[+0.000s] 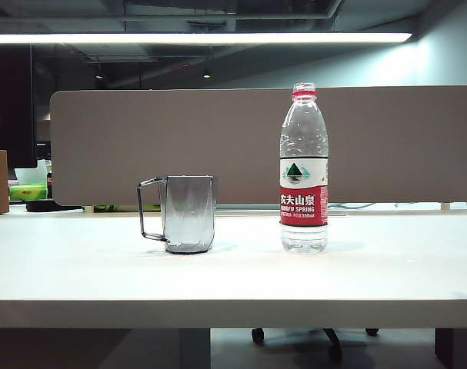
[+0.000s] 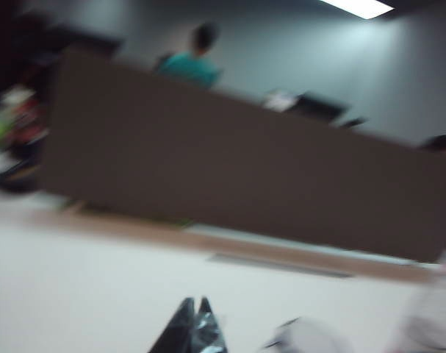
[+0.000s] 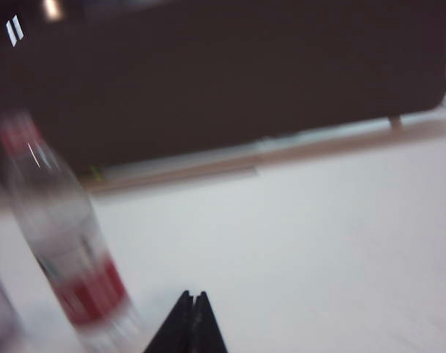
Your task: Pick up the mineral water bottle on the table and pour water into the mug until it's half full.
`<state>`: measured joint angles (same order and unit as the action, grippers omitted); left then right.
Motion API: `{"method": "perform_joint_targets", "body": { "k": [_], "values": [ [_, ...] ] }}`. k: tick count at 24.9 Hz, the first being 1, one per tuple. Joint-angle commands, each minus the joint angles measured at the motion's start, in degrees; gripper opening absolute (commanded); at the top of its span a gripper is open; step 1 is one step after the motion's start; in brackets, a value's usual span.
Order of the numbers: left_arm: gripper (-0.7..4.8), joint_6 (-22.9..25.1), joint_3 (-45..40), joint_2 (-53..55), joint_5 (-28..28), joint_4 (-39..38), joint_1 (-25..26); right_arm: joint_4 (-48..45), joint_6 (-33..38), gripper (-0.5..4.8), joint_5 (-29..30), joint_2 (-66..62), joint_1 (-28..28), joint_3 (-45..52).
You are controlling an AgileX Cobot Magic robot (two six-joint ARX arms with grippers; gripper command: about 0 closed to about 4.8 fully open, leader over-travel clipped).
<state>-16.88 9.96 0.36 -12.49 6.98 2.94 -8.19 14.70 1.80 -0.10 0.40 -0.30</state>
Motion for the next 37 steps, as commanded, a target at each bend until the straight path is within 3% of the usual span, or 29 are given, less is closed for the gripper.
{"method": "perform_joint_targets", "body": {
  "k": [1,5,8,11,12,13,14,16,18,22,26,33,37],
  "values": [
    [-0.05,-1.95,8.37,0.39,-15.63,-7.56,-0.13,-8.74,22.14,-0.03,6.86,0.11,0.07,-2.21],
    [-0.05,-0.72,13.29,1.05,-23.12,-20.57,-0.13,3.37,23.76,-0.05,16.92,-0.02,0.26,-10.19],
    [-0.05,1.88,13.53,1.05,-25.18,-27.04,-0.11,16.94,12.2,-0.05,21.29,-0.74,0.26,-19.26],
    [-0.05,4.9,13.51,1.05,-23.5,-33.55,-0.11,28.96,-6.95,-0.05,21.31,-4.98,0.26,-27.63],
    [-0.05,4.98,13.51,1.03,-23.3,-32.92,-0.11,29.88,-8.22,-0.05,21.51,-6.4,0.28,-28.81],
    [-0.05,5.14,13.51,1.03,-23.3,-31.17,-0.11,29.05,-8.72,0.31,24.57,-9.4,0.33,-29.97],
    [-0.05,6.14,13.53,1.03,-23.32,-29.51,-0.11,25.75,-8.68,1.48,25.53,-13.46,0.37,-29.88],
    [-0.05,6.47,13.53,1.03,-23.32,-28.46,-0.09,22.93,-8.7,1.87,25.09,-18.53,0.39,-29.81],
    [-0.05,6.4,13.53,1.03,-23.34,-27.85,-0.07,12.76,-8.98,2.14,24.92,-29.7,0.44,-29.53],
    [-0.05,6.38,13.53,1.01,-23.5,-27.85,-0.07,-1.97,-8.94,2.23,23.47,-42.42,1.51,-29.46],
    [-0.05,6.36,13.51,0.98,-23.71,-28.0,-0.07,-25.44,-8.68,2.45,18.84,-61.61,3.82,-29.46],
    [-0.05,6.43,13.51,1.03,-23.54,-29.0,-0.07,-41.2,-9.2,2.44,14.16,-78.2,10.71,-26.03],
    [-0.05,6.51,13.51,1.03,-23.52,-29.59,-0.07,-56.04,-11.45,2.64,3.28,-82.34,17.29,-16.44]
  ]
}}
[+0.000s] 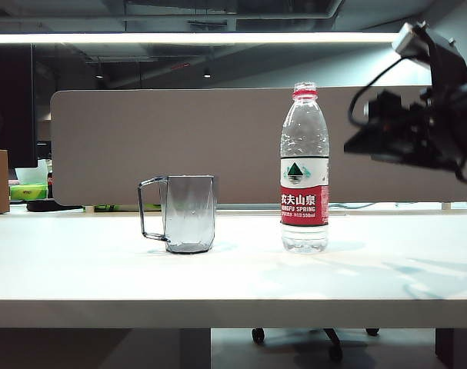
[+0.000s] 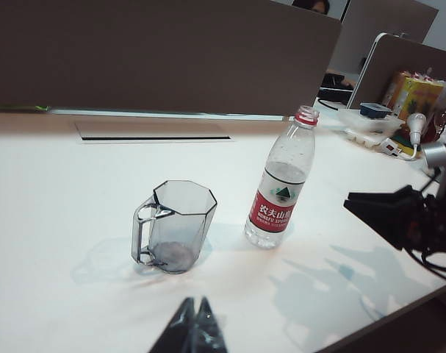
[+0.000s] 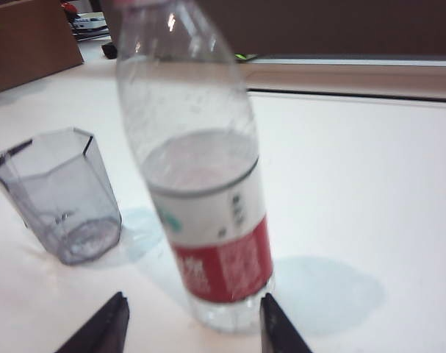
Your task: Pick up the mineral water bottle on the table and pour water into the mug until it's half full.
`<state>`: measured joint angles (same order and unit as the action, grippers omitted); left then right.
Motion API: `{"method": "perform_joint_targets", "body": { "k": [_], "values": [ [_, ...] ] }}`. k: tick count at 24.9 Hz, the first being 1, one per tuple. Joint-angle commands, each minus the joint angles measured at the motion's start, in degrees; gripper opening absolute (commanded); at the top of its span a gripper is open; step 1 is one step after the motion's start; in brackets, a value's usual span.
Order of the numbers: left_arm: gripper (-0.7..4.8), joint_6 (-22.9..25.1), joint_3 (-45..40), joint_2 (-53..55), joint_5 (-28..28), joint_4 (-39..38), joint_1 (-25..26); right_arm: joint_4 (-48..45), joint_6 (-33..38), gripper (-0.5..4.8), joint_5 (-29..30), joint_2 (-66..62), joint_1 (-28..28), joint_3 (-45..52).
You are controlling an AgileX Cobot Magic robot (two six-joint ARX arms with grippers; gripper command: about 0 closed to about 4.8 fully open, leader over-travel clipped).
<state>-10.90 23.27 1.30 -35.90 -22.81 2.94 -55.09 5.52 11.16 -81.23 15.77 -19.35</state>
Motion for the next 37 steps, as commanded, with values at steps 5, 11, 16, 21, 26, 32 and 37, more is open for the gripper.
{"method": "perform_joint_targets", "body": {
  "k": [5,11,16,21,26,32,37],
  "values": [
    [-0.05,1.09,0.2,0.09,-0.13,0.17,-0.07,-13.35,-2.97,4.79,-7.82,-7.3,2.25,2.71],
    [-0.05,1.27,0.2,0.09,0.09,0.15,-0.07,-15.45,-2.97,4.79,-7.19,-15.8,2.25,-3.69],
    [-0.05,1.27,0.2,0.09,0.09,0.15,-0.07,-15.41,-2.93,4.79,-4.55,-21.97,2.27,-10.01],
    [-0.05,1.27,0.2,0.09,0.11,0.15,-0.07,-15.02,-2.54,4.79,-2.05,-25.88,2.78,-15.47],
    [-0.05,1.27,0.2,0.09,0.11,0.15,-0.07,-12.9,-2.54,4.79,-2.23,-29.48,4.24,-20.41],
    [-0.05,1.27,0.2,0.07,0.11,0.13,-0.07,-12.2,-2.56,3.8,-2.32,-31.47,4.31,-22.4],
    [-0.05,1.27,0.17,0.07,0.09,0.13,-0.07,-12.0,-2.56,2.86,-2.29,-31.5,4.31,-22.86]
  ]
}}
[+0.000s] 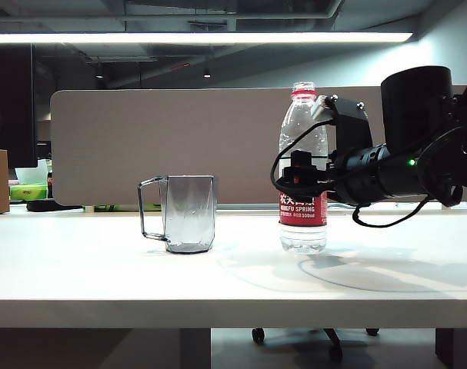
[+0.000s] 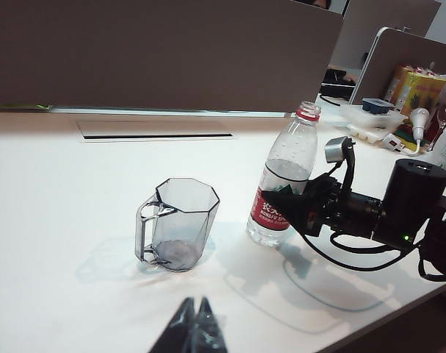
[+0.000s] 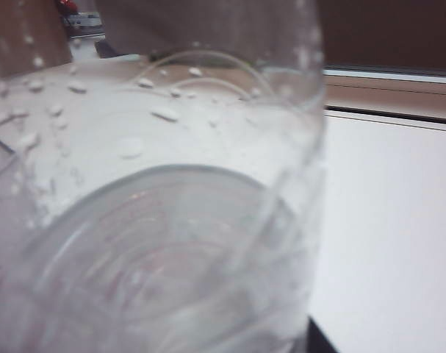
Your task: Pick up the mineral water bottle on the table and pour water into the mug until it's half full.
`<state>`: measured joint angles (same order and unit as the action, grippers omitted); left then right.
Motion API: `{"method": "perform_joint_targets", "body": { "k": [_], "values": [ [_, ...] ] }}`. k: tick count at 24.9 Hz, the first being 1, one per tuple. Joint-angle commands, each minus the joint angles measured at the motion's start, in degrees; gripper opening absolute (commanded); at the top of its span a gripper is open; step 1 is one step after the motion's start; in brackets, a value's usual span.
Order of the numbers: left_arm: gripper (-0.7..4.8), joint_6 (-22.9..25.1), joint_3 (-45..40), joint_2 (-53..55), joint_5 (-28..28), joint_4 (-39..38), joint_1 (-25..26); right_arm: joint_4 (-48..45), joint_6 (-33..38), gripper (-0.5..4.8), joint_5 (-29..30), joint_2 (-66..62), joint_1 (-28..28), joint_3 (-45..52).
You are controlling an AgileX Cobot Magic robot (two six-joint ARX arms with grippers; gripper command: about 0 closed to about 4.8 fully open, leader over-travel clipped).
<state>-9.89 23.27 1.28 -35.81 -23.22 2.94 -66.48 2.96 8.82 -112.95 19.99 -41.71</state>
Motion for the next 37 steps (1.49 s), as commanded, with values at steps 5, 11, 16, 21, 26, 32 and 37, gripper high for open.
{"method": "perform_joint_targets", "body": {
  "k": [5,11,16,21,26,32,37],
  "values": [
    [-0.05,0.26,0.2,0.09,0.0,0.52,-0.07,-0.61,-0.2,2.13,0.07,0.24,0.09,-0.68],
    [-0.05,0.26,0.17,0.09,0.02,0.52,-0.07,2.75,-7.19,1.8,0.07,1.6,0.09,-0.68],
    [-0.05,0.24,0.2,0.09,0.0,0.55,-0.07,20.13,-21.09,1.81,-5.25,10.86,0.15,-2.05],
    [-0.05,0.26,0.2,0.09,-0.02,0.57,-0.07,45.05,-34.27,1.94,-13.44,14.32,1.62,-14.43],
    [-0.05,0.24,0.2,0.09,0.0,0.55,-0.07,51.01,-45.92,1.94,-19.63,14.29,5.22,-22.23],
    [-0.05,0.26,0.2,0.09,0.0,0.57,-0.07,57.92,-56.46,1.93,-26.08,14.21,7.48,-27.08],
    [-0.05,0.26,0.2,0.09,-0.02,0.55,-0.07,57.75,-63.28,1.94,-28.26,14.05,7.67,-27.12]
  ]
}}
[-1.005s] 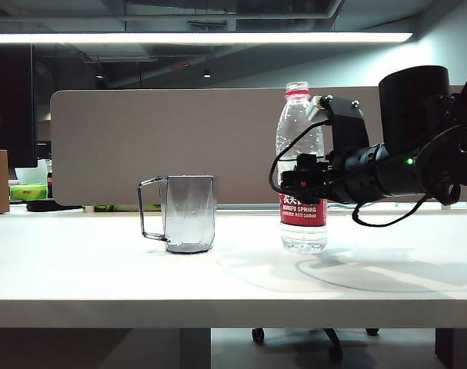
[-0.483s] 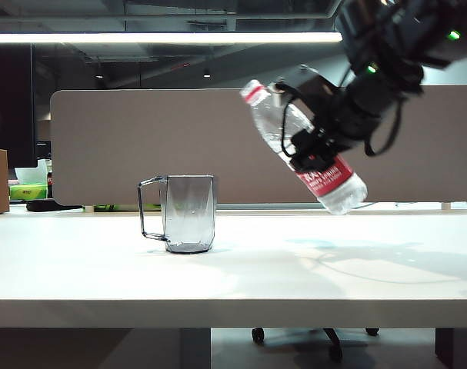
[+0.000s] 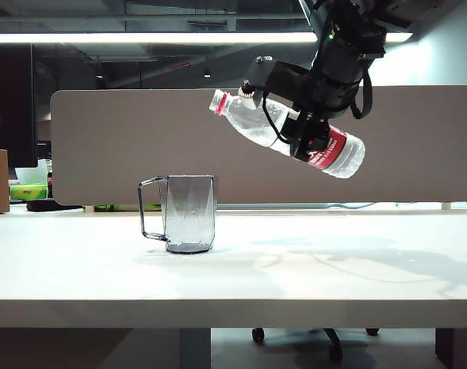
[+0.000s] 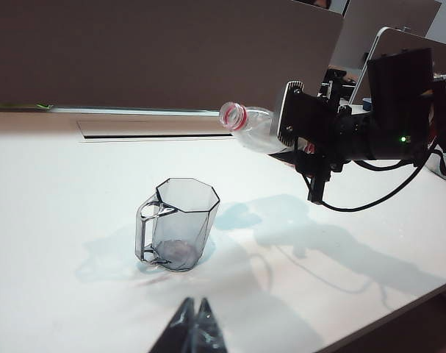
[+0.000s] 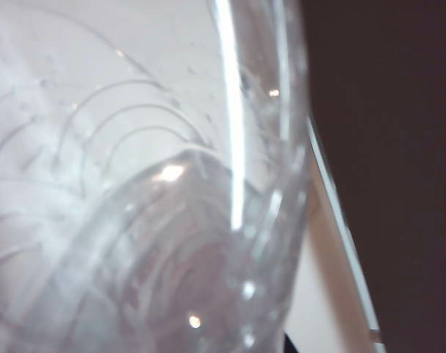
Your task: Pick up the mineral water bottle on the table and pour water into the mug until it's half full.
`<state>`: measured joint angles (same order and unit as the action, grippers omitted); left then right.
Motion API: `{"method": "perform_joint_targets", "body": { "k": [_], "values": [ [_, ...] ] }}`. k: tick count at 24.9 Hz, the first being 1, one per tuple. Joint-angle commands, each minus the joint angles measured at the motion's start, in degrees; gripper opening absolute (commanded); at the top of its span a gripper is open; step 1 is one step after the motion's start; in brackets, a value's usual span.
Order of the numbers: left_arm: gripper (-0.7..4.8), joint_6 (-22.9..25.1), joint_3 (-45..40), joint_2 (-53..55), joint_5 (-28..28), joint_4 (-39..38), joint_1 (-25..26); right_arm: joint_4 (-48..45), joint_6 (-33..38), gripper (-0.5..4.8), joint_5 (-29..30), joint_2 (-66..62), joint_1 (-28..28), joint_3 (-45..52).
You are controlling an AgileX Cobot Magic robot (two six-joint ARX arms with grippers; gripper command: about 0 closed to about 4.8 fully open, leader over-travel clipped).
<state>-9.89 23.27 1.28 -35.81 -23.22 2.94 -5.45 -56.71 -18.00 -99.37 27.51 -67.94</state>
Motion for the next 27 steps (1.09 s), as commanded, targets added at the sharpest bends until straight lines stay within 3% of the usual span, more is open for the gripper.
{"method": "perform_joint_targets", "body": {
  "k": [1,13,27],
  "values": [
    [-0.05,0.26,0.2,0.09,-0.02,0.55,-0.07,-3.41,-5.03,1.94,-1.55,0.24,0.15,-0.94],
    [-0.05,0.24,0.2,0.09,0.0,0.55,-0.07,-3.3,-16.61,2.02,-6.93,-4.96,2.49,-4.42],
    [-0.05,0.24,0.2,0.07,-0.02,0.55,-0.07,-3.34,-21.59,2.02,-12.17,-5.09,2.6,-4.44]
  ]
}}
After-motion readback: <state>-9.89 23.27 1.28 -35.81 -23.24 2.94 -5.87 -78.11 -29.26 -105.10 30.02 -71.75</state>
